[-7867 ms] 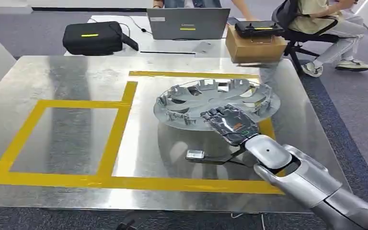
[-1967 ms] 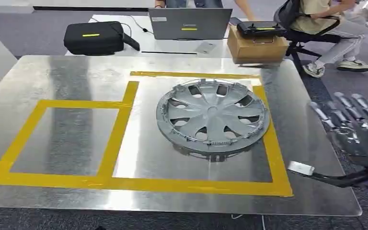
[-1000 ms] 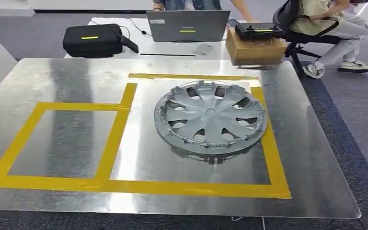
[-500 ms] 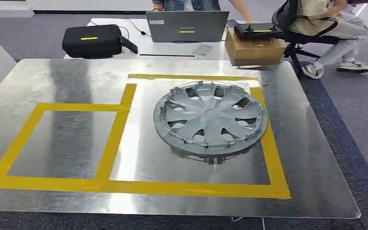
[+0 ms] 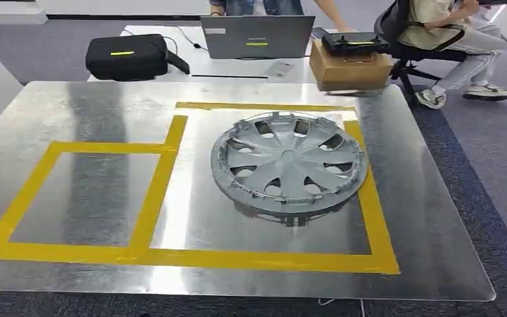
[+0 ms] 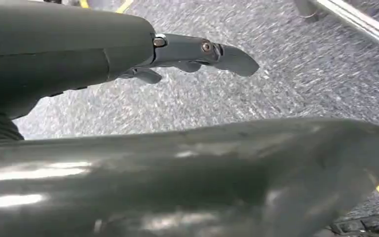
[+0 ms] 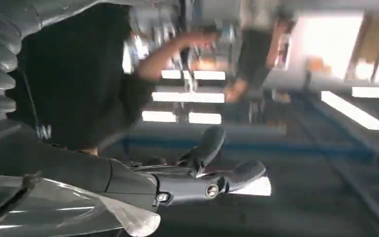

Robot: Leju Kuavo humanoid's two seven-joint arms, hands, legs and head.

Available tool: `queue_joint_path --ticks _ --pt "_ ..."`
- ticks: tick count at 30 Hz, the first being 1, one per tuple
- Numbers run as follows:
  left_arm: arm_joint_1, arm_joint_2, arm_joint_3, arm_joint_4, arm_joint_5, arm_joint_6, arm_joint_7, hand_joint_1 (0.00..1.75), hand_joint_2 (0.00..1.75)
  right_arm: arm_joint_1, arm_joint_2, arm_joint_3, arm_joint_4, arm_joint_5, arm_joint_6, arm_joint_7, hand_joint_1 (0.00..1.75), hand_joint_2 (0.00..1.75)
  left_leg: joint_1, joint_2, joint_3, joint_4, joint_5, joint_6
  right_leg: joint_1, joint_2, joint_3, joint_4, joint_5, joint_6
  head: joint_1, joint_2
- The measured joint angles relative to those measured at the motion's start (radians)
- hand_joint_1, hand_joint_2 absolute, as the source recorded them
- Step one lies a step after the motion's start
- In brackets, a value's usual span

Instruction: Take the parts from the cabinet and place them on the table.

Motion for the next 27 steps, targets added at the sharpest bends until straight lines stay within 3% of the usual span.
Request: queue_joint_path --ticks 2,14,16,22,27 --pt "-0.002 0.0 0.01 0.0 -0.008 0.0 -0.005 0.0 0.0 -0.002 0.018 0.001 0.028 0.015 -0.001 0.028 0.0 1.75 0.0 -0.001 0.0 0.0 0.0 0.0 0.0 -0.002 0.002 0.0 -0.001 0.0 0.0 0.0" --pt "-0.007 0.0 0.046 0.0 -0.024 -0.001 -0.026 0.0 0.0 -0.1 0.096 -0.103 0.227 0.071 -0.002 0.0 0.0 1.75 0.0 0.0 0.001 0.0 -0.001 -0.001 0.0 0.0 0.002 0.0 -0.002 -0.001 0.0 0.0" --pt "-0.007 0.0 0.05 0.0 -0.031 -0.007 -0.033 0.0 0.0 -0.115 0.104 -0.118 0.284 0.03 -0.002 0.034 0.0 1.75 0.0 0.0 0.001 0.0 -0.001 -0.001 0.0 0.0 0.002 0.0 -0.002 -0.001 0.0 0.0" --pt "-0.007 -0.005 0.064 0.0 -0.049 -0.018 -0.046 0.0 0.0 -0.138 0.114 -0.144 0.635 0.101 0.002 0.26 0.0 1.75 0.002 0.0 0.002 0.0 -0.002 -0.002 0.002 0.0 0.003 0.0 -0.003 -0.002 0.0 0.0" --pt "-0.007 -0.006 0.067 0.0 -0.052 -0.024 -0.047 0.0 0.0 -0.144 0.114 -0.15 0.839 0.108 0.01 0.299 0.0 1.75 0.002 0.0 0.002 0.0 -0.002 -0.003 0.002 0.0 0.003 0.001 -0.003 -0.003 0.001 0.0"
